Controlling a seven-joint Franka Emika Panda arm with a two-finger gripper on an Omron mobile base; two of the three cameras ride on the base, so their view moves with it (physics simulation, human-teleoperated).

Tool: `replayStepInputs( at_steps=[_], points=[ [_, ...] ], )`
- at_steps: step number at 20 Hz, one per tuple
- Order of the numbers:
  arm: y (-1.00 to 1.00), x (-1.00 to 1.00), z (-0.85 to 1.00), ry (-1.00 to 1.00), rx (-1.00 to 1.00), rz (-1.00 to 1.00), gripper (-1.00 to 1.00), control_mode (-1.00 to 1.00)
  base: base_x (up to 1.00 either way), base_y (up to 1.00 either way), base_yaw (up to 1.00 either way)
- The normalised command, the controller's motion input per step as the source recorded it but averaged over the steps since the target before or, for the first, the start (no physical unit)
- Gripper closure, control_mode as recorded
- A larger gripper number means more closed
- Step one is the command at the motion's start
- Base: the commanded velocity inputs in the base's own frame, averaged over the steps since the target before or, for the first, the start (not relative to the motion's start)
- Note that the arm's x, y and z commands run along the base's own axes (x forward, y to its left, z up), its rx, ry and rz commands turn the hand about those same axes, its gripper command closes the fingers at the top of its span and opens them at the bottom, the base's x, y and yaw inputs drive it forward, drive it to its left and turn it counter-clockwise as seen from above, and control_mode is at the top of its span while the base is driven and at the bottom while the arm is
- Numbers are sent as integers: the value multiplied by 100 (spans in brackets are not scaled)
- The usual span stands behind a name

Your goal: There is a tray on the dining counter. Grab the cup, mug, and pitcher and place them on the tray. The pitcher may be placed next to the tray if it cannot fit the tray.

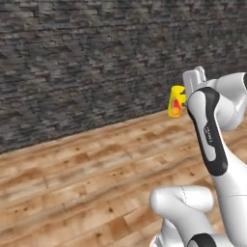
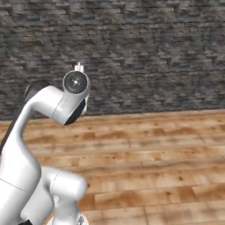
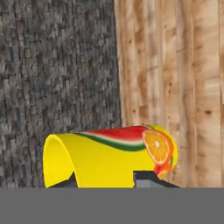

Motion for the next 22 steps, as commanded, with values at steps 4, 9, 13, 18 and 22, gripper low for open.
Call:
replayStepInputs(
  at_steps=[4, 9, 13, 18, 22],
  points=[
    [0, 0, 0, 0, 0, 0, 100, 100, 100, -15, -39],
    [0, 0, 0, 0, 0, 0, 100, 100, 100, -15, -38],
    [0, 0, 0, 0, 0, 0, 100, 100, 100, -16, -35],
    [0, 0, 0, 0, 0, 0, 100, 100, 100, -16, -35],
    [0, 0, 0, 0, 0, 0, 100, 100, 100, -15, -35]
  ],
)
